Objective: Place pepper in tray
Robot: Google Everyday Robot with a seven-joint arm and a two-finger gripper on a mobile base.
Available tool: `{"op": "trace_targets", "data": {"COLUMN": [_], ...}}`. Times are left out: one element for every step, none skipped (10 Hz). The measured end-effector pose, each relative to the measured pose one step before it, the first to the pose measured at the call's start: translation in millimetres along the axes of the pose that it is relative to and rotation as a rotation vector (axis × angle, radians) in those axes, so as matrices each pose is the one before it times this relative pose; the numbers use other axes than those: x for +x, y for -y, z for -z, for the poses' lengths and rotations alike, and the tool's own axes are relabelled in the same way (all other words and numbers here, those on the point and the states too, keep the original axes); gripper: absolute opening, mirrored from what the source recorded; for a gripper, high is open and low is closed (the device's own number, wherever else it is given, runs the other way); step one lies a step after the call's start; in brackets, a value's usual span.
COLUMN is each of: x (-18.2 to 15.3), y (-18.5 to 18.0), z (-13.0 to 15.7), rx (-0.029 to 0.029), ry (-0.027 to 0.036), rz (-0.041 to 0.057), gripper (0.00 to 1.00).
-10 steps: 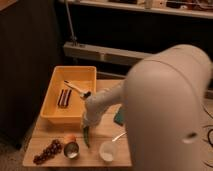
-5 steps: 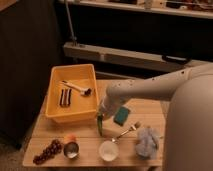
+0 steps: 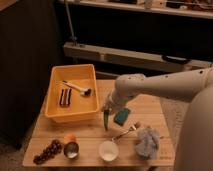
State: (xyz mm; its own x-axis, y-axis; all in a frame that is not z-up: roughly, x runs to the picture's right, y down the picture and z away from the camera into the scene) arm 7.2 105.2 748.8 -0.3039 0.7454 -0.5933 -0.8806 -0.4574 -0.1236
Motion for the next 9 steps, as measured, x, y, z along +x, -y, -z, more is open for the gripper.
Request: {"op": "trace_targets", "data": {"x": [-4.97, -4.29, -5.51, -4.77, -6.33, -6.05, -6.93, -3.02, -0.61], "y": [-11.41, -7.01, -11.59, -23.43, -18.47, -11.77, -16.15, -13.56, -12.2], "z": [7.11, 4.74, 5.02, 4.06, 4.91, 2.57, -1.63, -5.76, -7.52], "rx": [-0.01222, -0.00746, -0.00889, -0.02824, -0.04262, -0.04104, -0.06657, -0.0428, -0.03769], "ry": [0.01771, 0.0114, 0.01309, 0.00238, -0.00279, -0.00247, -0.01272, -0.0114, -0.01081], "rz": [0.01114, 0.00836, 0.01522, 0.02676, 0.01293, -0.00091, -0.00843, -0.00377, -0.00193], "gripper": [0.0, 0.0, 0.0, 0.0, 0.0, 0.0, 0.0, 0.0, 0.0]}}
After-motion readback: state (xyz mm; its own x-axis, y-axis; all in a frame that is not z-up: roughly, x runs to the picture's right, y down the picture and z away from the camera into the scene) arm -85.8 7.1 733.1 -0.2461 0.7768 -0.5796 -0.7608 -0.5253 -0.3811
